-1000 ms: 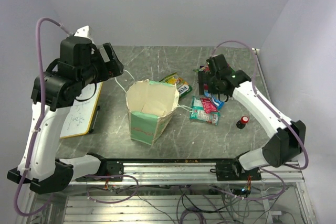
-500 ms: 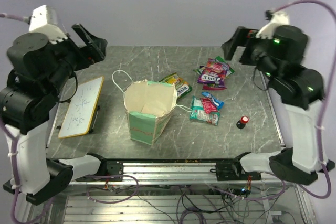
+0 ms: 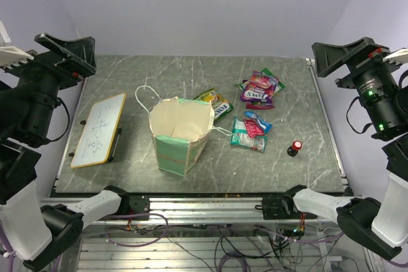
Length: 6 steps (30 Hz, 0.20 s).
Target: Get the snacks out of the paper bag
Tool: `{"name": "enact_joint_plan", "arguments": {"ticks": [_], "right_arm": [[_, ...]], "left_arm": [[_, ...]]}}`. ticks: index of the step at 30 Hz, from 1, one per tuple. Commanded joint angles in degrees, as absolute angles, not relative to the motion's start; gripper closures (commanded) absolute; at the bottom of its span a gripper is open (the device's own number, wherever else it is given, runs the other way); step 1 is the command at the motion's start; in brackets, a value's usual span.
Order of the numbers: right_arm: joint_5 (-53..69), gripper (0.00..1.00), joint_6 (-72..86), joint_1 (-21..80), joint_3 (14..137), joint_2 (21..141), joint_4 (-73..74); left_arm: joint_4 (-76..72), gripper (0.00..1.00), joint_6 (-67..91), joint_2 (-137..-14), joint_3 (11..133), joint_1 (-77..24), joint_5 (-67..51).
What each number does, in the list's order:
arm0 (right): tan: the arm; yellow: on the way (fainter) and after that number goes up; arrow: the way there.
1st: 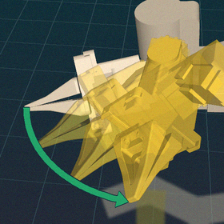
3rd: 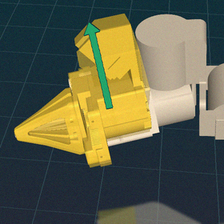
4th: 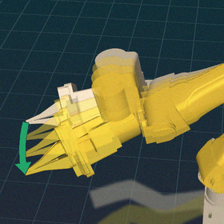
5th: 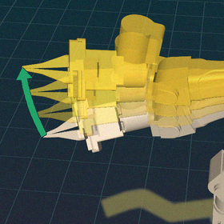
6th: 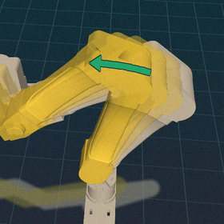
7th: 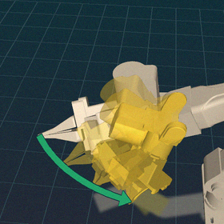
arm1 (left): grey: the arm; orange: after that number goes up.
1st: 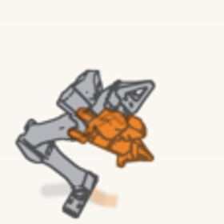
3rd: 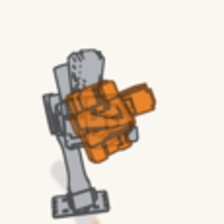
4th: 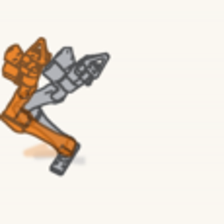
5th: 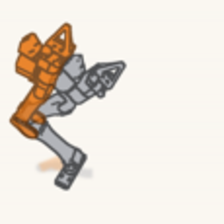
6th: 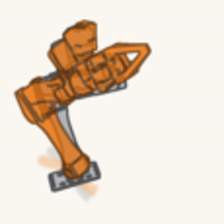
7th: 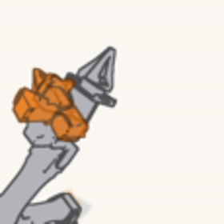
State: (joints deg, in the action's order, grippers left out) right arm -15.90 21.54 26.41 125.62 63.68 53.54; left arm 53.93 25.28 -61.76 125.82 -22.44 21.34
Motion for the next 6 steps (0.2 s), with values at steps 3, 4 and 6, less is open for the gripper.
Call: {"name": "enact_joint_plan", "arguments": {"ticks": [3, 4, 6], "right_arm": [[-20.58, 0.0, 24.05, 26.36, 124.04, 64.96, 55.21], [-21.17, 0.0, 24.4, 26.37, 125.27, 66.0, 56.6], [-21.76, 0.0, 24.42, 26.37, 130.11, 69.09, 60.77]], "left_arm": [[52.63, 0.02, 24.53, -62.44, 124.15, -21.97, 22.57], [52.48, 0.02, 24.6, -62.36, 123.97, -21.97, 22.51], [52.63, 0.02, 24.75, -62.4, 124.12, -22.0, 22.53]]}}
